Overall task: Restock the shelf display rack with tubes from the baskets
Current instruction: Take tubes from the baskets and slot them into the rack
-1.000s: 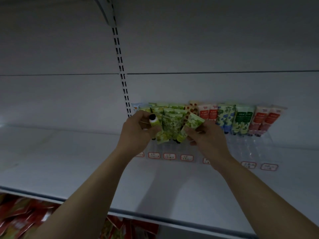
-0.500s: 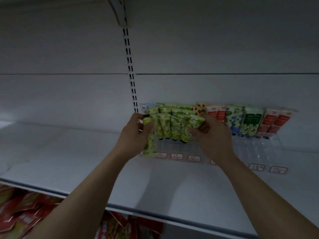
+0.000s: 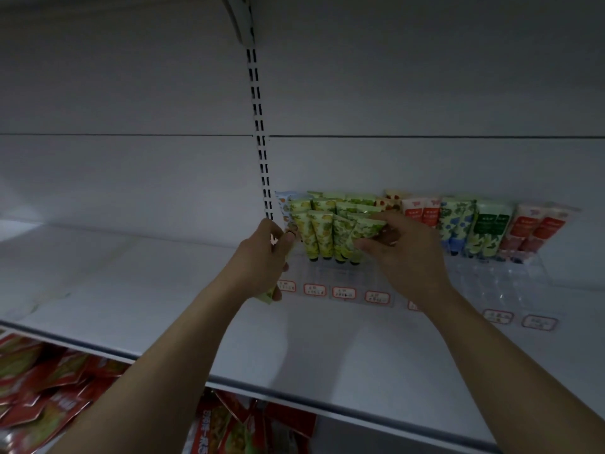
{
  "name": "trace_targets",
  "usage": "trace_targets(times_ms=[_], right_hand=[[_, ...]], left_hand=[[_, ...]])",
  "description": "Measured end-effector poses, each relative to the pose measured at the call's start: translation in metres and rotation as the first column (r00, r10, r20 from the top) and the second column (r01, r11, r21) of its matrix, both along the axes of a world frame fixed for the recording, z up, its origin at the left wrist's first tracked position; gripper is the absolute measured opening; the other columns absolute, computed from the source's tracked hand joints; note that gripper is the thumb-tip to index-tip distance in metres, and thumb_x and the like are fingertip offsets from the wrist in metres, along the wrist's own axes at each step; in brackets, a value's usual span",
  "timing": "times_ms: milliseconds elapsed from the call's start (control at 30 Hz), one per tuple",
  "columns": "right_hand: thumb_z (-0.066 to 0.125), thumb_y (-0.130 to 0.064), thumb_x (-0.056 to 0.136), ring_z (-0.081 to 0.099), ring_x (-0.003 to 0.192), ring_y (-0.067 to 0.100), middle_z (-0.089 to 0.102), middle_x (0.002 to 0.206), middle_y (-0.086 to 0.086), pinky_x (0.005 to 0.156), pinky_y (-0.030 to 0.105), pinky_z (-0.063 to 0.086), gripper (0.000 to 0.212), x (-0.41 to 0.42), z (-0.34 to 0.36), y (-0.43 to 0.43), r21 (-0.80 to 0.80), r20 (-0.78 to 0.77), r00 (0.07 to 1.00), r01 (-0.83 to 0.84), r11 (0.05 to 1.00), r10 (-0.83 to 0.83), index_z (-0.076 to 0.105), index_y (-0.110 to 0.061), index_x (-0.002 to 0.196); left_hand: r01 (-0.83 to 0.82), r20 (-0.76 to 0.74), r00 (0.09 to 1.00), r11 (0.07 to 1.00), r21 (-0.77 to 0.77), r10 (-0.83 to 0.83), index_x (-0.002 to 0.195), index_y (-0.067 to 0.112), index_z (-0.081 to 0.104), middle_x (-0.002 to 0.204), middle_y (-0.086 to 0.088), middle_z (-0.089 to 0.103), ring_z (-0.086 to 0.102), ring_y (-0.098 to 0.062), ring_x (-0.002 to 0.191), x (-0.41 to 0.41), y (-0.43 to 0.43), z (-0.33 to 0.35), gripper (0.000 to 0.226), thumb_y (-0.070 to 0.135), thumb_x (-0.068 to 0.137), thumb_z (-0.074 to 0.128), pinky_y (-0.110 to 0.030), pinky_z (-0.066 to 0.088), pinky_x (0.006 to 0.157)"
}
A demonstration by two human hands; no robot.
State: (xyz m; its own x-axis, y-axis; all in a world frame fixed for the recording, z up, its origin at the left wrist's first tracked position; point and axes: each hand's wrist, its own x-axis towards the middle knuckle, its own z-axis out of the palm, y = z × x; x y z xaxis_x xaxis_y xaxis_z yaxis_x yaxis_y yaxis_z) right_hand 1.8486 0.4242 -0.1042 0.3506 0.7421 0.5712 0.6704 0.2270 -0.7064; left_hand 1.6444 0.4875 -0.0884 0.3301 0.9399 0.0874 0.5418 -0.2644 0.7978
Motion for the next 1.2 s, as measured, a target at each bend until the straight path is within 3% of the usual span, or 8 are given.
trace_targets(times_ms=[133,300,400,500,667,767,967,1200], right_hand=[[0.074,-0.021,0.081,0.061,0.072,0.016,0.064,0.075,0.001,0.068,0.025,0.051,0.037,-0.004,-0.002,0.003,0.005,-0.013,1.0,-0.021,1.0,0.021,0.066,-0.017,0.116],[0.071,-0.026,0.085,0.059,0.077,0.017,0.062,0.081,0.0,0.07,0.027,0.049,0.037,-0.006,-0.011,0.006,-0.052,0.11,0.994,0.031,0.998,-0.026,0.065,-0.015,0.119],[0.071,-0.025,0.085,0.061,0.08,0.019,0.063,0.084,0.002,0.073,0.028,0.049,0.037,-0.006,-0.01,0.005,-0.052,0.106,0.994,0.029,0.998,-0.023,0.065,-0.014,0.12],[0.07,-0.025,0.085,0.061,0.079,0.02,0.065,0.085,0.004,0.071,0.027,0.049,0.036,-0.006,-0.01,0.004,-0.05,0.103,0.994,0.027,0.998,-0.022,0.066,-0.014,0.119],[0.07,-0.026,0.086,0.058,0.076,0.015,0.063,0.083,0.002,0.067,0.022,0.043,0.036,-0.008,-0.009,0.001,-0.063,0.101,0.994,0.038,0.997,-0.031,0.065,-0.016,0.12],[0.07,-0.027,0.085,0.059,0.078,0.017,0.063,0.084,0.001,0.07,0.026,0.047,0.039,-0.007,-0.008,0.0,-0.069,0.105,0.994,0.039,0.997,-0.032,0.065,-0.016,0.121],[0.071,-0.025,0.084,0.062,0.082,0.019,0.066,0.087,0.005,0.078,0.031,0.052,0.041,-0.005,-0.009,0.001,-0.04,0.099,0.994,0.056,0.998,-0.051,0.064,-0.012,0.122],[0.072,-0.022,0.084,0.064,0.074,0.022,0.067,0.078,0.004,0.066,0.027,0.049,0.028,-0.008,-0.01,0.007,0.046,0.163,0.985,0.045,0.998,-0.052,0.07,-0.009,0.109]], left_hand=[[-0.007,-0.239,0.971,0.999,-0.039,-0.003,0.109,0.01,0.039,0.095,-0.011,0.063,0.058,-0.018,0.063,-0.006,0.004,0.002,0.035,0.035,0.091,0.057,-0.027,0.045,0.051],[0.071,-0.37,0.924,0.994,-0.085,-0.098,0.102,0.008,0.056,0.087,-0.009,0.069,0.069,-0.021,0.076,-0.019,0.009,0.002,0.034,0.026,0.079,0.073,-0.033,0.055,0.067],[0.1,-0.307,0.943,0.989,-0.112,-0.13,0.101,0.018,0.059,0.09,-0.002,0.07,0.071,-0.016,0.06,-0.023,0.007,0.006,0.034,0.032,0.077,0.078,-0.028,0.056,0.054],[0.09,-0.379,0.923,0.995,0.037,-0.069,0.096,0.027,0.065,0.072,0.005,0.064,0.065,-0.013,0.048,-0.022,0.005,0.011,0.031,0.04,0.072,0.08,-0.019,0.044,0.042],[-0.039,-0.23,0.97,0.984,0.174,0.08,0.086,0.018,0.057,0.079,0.001,0.062,0.063,-0.015,0.059,-0.015,0.008,0.015,0.044,0.032,0.059,0.089,-0.024,0.049,0.048],[-0.093,-0.173,0.975,0.962,0.255,0.14,0.085,0.016,0.055,0.084,0.003,0.053,0.048,-0.007,0.068,-0.01,0.008,0.013,0.046,0.034,0.06,0.089,-0.022,0.038,0.052],[-0.094,0.004,0.995,0.965,0.244,0.096,0.08,0.019,0.064,0.077,0.019,0.05,0.046,0.005,0.063,-0.003,0.007,0.008,0.026,0.021,0.066,0.086,-0.002,0.036,0.047],[-0.141,0.174,0.981,0.934,0.328,0.087,0.088,0.023,0.056,0.077,0.014,0.061,0.057,0.007,0.065,0.003,0.014,0.001,0.039,0.012,0.065,0.085,-0.007,0.04,0.05]])
